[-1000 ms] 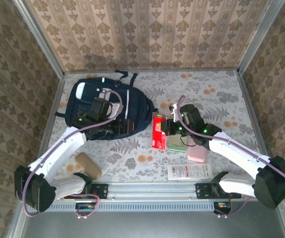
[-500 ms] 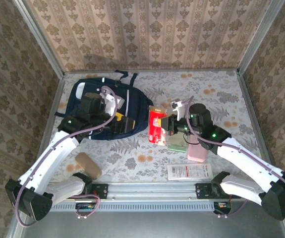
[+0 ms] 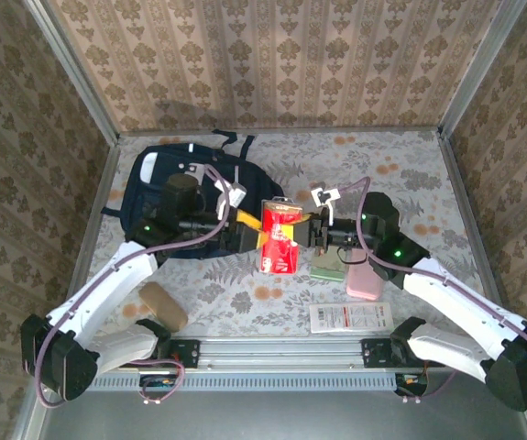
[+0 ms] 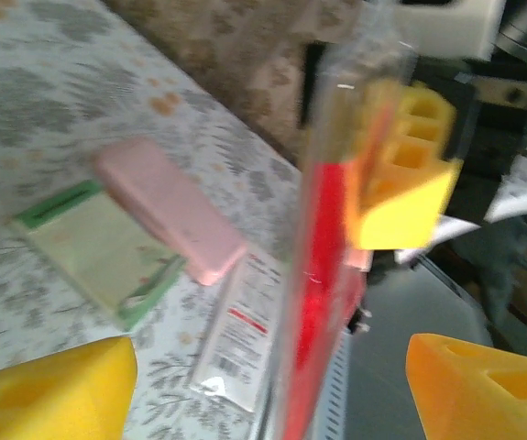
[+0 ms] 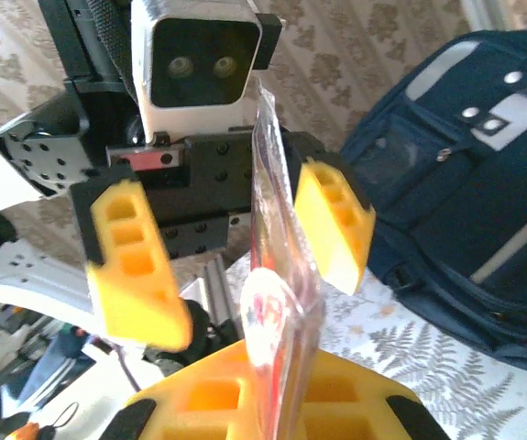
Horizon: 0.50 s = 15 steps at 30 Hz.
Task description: Pack books, pencil case, and school supplies into a backpack
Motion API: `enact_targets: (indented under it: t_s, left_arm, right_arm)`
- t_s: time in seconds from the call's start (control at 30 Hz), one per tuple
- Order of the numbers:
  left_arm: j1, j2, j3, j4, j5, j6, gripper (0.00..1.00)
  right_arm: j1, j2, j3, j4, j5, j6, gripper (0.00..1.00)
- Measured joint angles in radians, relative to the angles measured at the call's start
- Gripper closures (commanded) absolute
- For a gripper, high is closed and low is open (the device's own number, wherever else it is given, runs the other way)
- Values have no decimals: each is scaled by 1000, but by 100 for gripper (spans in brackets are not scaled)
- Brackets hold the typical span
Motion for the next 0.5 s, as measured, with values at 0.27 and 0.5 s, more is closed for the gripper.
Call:
enact_targets:
  t_s: [0.27,0.5]
  left_arm:
    - [-52,0,-6,19,85,31,68]
    - [-52,12,-6,37,148,24,95]
  right_arm:
    - [7,56,10,52,-129,78,100]
    - [24,57,15,67,-166,87,100]
